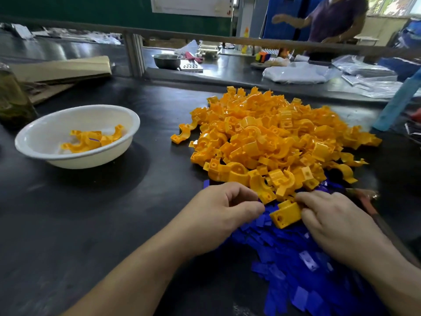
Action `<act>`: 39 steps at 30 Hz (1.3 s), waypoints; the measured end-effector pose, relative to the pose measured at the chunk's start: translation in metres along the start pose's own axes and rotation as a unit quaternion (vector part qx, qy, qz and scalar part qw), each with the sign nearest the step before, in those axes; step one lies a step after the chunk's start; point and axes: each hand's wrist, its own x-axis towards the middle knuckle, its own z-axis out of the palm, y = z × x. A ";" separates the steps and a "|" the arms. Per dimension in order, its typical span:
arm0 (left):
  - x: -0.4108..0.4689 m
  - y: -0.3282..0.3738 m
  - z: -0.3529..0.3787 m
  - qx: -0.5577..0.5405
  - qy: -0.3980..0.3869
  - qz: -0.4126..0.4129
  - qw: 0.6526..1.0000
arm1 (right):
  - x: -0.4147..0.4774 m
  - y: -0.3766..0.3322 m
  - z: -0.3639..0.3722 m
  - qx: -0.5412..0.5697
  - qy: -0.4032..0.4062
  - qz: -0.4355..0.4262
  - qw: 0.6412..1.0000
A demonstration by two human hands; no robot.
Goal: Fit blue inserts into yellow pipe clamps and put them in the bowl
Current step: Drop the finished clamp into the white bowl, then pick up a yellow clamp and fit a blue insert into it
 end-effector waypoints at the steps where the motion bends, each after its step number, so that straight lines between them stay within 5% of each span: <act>1: 0.001 -0.001 0.002 0.023 0.002 -0.007 1.000 | 0.000 0.002 0.000 0.012 -0.016 -0.008 1.000; 10: 0.003 -0.004 0.010 0.116 -0.005 -0.028 0.993 | -0.001 -0.006 0.007 -0.036 -0.007 -0.068 0.997; 15: 0.002 -0.003 0.014 0.120 0.002 -0.014 0.993 | -0.003 -0.015 0.008 0.023 0.123 -0.070 0.990; 26: -0.002 -0.001 0.020 -0.110 -0.002 0.098 0.989 | -0.011 -0.029 0.002 0.179 0.208 -0.061 0.960; 35: 0.001 0.009 0.022 -0.344 0.057 0.043 0.936 | -0.016 -0.046 0.004 0.249 0.213 -0.168 0.930; 39: 0.005 0.009 0.023 -0.364 0.058 0.055 0.928 | -0.017 -0.050 0.007 0.261 0.208 -0.197 0.922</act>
